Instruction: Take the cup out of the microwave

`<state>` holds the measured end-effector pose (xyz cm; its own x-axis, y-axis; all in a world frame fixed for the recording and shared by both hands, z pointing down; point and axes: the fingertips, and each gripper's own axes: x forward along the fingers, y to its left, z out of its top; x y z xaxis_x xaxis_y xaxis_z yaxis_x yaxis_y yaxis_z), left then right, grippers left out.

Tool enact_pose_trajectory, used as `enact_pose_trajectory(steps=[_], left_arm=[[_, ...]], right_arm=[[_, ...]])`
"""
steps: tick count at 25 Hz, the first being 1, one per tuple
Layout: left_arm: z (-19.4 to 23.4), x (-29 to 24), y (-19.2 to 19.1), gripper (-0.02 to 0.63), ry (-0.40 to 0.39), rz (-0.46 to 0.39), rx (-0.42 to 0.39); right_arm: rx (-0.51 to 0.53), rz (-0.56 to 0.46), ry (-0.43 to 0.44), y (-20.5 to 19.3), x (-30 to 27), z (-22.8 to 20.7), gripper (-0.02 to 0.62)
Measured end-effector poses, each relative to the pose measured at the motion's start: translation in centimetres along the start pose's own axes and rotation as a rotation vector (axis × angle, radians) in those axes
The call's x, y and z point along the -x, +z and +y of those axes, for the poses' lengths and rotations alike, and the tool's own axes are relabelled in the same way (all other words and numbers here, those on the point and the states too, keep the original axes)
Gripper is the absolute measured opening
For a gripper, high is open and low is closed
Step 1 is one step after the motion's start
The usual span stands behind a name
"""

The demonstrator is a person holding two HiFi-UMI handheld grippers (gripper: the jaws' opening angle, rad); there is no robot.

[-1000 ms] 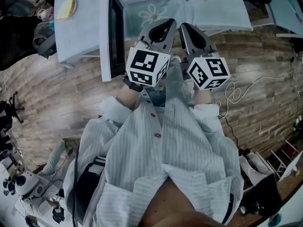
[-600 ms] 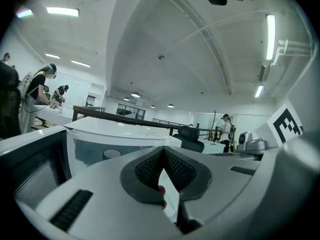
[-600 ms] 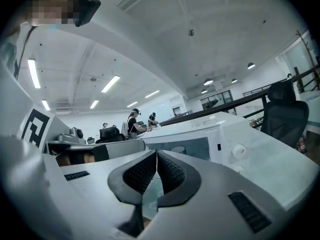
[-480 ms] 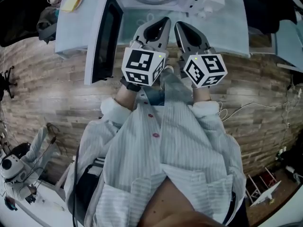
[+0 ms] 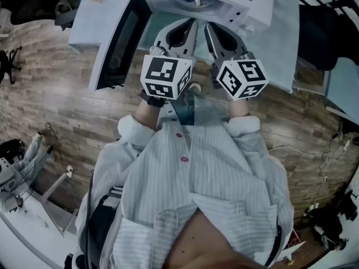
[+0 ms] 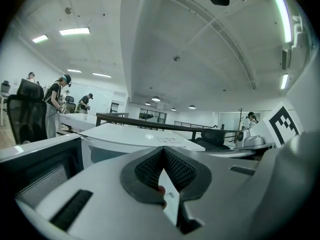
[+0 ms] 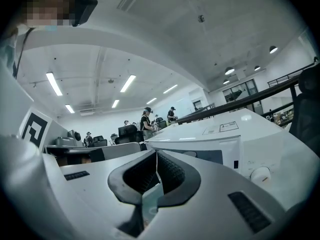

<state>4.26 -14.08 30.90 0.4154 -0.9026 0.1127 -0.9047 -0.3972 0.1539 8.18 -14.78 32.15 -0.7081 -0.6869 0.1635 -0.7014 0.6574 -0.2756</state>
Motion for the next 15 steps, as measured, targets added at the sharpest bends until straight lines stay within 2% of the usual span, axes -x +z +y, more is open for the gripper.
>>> enact_pose_trajectory(steps=[9, 15], left_arm=[[1.7, -1.2, -0.3, 0.008, 0.077, 0.003, 0.018], [3.8, -1.9, -0.5, 0.008, 0.087, 0.010, 0.032]], right_arm=[[0.027, 0.044, 0.074, -0.1, -2.2, -0.3, 0.035], [0.015, 0.053, 0.069, -0.3, -4.1, -0.6, 0.035]])
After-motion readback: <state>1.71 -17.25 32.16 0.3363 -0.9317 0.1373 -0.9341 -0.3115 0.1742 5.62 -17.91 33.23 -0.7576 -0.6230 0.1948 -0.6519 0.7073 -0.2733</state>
